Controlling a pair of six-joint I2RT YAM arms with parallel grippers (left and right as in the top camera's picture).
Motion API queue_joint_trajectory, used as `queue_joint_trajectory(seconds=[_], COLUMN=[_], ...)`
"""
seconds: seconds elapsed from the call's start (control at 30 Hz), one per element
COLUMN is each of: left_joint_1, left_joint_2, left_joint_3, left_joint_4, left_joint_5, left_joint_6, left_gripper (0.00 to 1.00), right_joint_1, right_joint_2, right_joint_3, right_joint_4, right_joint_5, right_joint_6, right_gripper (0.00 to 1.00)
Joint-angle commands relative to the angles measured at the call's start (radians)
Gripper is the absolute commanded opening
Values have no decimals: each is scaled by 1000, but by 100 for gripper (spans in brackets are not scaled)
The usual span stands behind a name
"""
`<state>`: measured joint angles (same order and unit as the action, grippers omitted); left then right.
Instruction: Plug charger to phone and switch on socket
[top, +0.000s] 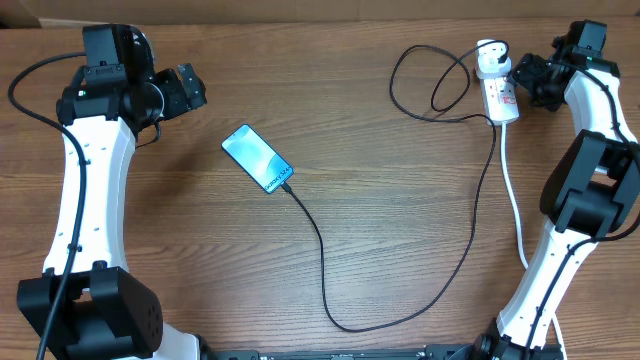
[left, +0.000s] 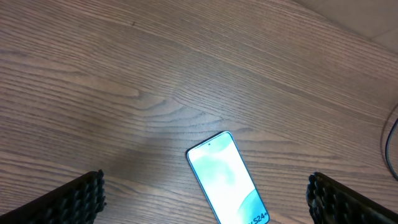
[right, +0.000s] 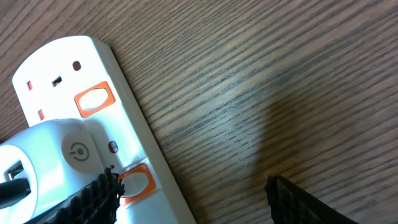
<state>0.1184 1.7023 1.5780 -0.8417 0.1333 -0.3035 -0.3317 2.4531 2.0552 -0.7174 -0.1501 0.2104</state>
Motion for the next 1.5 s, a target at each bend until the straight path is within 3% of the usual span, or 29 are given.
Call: queue_joint_trajectory(seconds=[0.0, 1.47], left_joint_1=[5, 5], left_joint_2=[5, 5], left_joint_3=[3, 3], left_joint_4=[0, 0], left_joint_5=[-10, -10], left_joint_6=[12, 12], left_gripper=[100, 99], right_joint_1=[6, 7], right_joint_2=[-3, 61], right_joint_3=[33, 26], right_joint_4=[9, -20], right_joint_5=[-11, -1], right_joint_6=[6, 2], right_gripper=[76, 75])
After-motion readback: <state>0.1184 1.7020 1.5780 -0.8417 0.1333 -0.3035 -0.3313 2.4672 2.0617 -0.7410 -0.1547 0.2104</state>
